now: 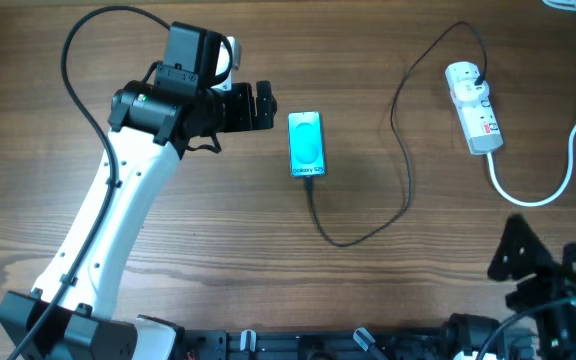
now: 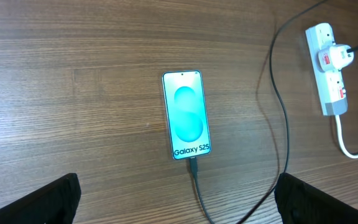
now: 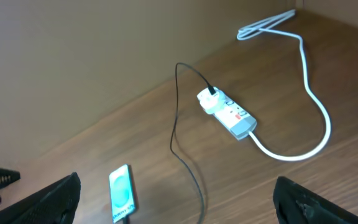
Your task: Plug charger to phone and switch on socket
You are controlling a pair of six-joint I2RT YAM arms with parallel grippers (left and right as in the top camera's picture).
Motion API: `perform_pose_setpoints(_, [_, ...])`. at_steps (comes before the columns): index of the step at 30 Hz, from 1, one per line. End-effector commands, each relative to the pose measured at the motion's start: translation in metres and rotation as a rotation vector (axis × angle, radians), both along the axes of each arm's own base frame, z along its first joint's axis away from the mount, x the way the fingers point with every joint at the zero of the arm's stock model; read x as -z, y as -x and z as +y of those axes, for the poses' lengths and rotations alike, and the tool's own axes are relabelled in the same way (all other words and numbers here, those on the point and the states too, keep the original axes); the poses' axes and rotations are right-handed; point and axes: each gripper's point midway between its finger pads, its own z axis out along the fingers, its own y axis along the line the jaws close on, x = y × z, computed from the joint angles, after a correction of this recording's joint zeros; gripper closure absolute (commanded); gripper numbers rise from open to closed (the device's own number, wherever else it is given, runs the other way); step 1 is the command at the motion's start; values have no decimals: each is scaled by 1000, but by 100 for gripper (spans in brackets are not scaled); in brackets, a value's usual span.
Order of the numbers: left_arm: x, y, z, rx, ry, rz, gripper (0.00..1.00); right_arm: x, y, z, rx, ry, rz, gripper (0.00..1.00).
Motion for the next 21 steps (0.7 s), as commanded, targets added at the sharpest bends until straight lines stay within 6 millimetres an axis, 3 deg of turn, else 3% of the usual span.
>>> perform_pose_setpoints(1, [2,-1,3,9,-14,-5,0,17,8,-1,62,-134,47,0])
perform_pose_setpoints(3, [2,-1,3,9,-14,-5,0,42,20,1,159,-332,135,0])
perform_pose_setpoints(4, [2,-1,3,9,-14,-5,0,51,26,2,190,-380,175,0])
perform_pose_setpoints(6, [2,-1,3,9,-15,-5,0,90,57,6,273,-464,363,0])
perform_pose_setpoints(7, [2,-1,3,9,-14,-5,0,93,60,7,277,-471,379,0])
perform_pose_setpoints(15, [2,-1,3,9,-14,-5,0,86,54,0,278,-414,337,0])
perform_pose_setpoints(18, [2,-1,3,9,-14,-5,0,68,35,5,118,-252,269,0])
perform_pose_setpoints(21, [2,-1,3,9,-15,-5,0,47,20,14,10,-203,179,0])
